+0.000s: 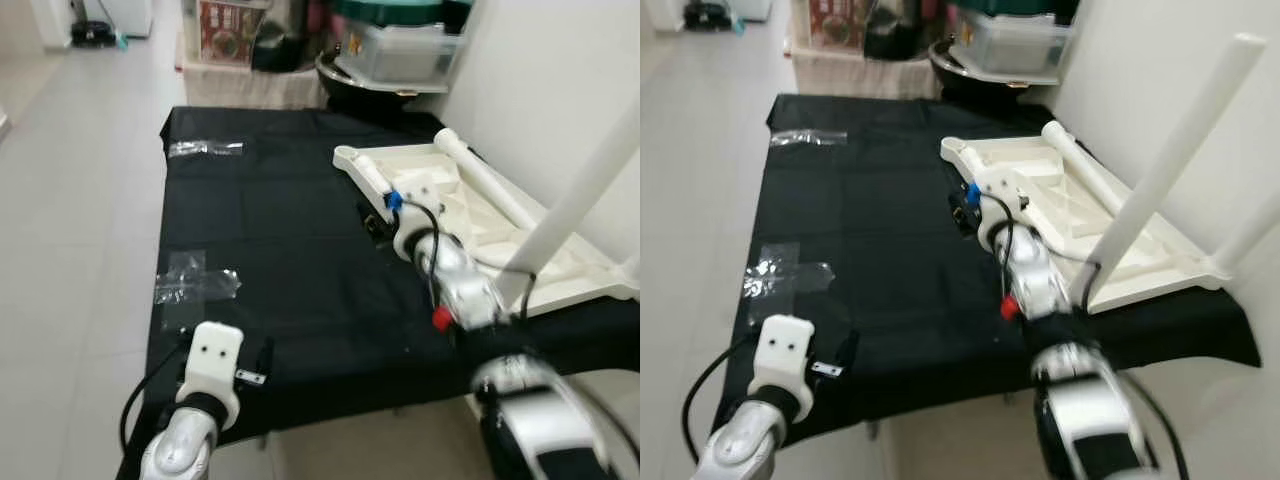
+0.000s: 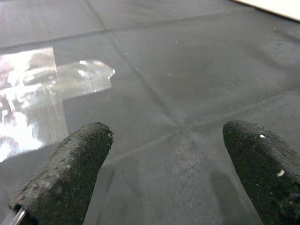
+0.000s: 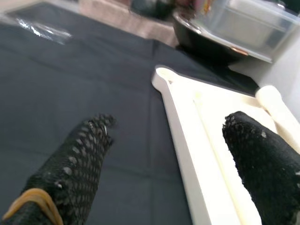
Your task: Building children table
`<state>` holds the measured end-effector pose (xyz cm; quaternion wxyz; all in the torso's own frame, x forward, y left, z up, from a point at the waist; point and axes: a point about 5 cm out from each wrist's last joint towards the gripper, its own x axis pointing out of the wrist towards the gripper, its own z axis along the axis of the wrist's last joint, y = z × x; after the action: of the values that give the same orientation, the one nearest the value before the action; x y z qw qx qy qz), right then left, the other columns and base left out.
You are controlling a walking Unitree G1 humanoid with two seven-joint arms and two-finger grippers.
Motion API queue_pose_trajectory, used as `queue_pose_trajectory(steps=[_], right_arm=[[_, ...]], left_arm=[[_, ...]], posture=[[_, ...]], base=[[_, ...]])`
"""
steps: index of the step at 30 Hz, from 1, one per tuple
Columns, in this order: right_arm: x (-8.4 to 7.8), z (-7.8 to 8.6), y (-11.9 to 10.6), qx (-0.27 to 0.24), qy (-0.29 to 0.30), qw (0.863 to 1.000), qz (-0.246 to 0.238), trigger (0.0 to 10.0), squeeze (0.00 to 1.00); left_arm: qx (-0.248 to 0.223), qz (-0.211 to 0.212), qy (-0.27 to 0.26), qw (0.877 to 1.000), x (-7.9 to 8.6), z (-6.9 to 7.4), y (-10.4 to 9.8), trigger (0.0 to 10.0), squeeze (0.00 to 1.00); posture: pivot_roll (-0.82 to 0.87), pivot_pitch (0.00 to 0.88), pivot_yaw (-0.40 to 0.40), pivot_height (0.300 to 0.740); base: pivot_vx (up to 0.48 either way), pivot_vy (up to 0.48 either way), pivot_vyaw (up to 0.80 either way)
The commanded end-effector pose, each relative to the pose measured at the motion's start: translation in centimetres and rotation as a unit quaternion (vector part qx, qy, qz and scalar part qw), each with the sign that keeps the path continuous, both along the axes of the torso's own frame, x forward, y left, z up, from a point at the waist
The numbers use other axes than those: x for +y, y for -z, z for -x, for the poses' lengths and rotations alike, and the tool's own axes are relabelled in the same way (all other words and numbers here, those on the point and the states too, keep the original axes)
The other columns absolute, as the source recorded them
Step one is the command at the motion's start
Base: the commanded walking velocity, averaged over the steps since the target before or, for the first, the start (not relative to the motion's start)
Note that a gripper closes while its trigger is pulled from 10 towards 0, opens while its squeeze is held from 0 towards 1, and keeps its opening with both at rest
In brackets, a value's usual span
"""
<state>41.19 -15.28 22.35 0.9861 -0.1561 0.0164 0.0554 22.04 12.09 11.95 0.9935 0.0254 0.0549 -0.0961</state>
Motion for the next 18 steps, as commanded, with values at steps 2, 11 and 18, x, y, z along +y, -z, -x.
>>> queue_pose_trajectory(steps=[2, 11, 18], right_arm=[[-1.2, -0.2, 2.1, 0.063, 0.04, 0.997, 0.029, 10.0, 0.0], [-5.6, -0.2, 2.1, 0.11, 0.139, 0.984, 0.029, 10.0, 0.0], [-7.3, 0.5, 3.3, 0.159, 0.143, 0.977, 0.02, 10.0, 0.0]], left_arm=[[0.009, 0.007, 0.008, 1.0, -0.2, 0.5, -0.1, 10.0, 0.0], [0.022, 0.011, 0.012, 1.0, -0.2, 2.1, -0.5, 10.0, 0.0], [0.03, 0.013, 0.018, 0.999, -0.3, 2.4, -0.5, 10.0, 0.0]], posture=[[0.11, 0.165, -0.147, 0.74], [0.12, 0.219, -0.145, 0.74], [0.11, 0.225, -0.14, 0.74]], base=[[0.0, 0.0, 0.0], [0.0, 0.0, 0.0], [0.0, 0.0, 0.0]])
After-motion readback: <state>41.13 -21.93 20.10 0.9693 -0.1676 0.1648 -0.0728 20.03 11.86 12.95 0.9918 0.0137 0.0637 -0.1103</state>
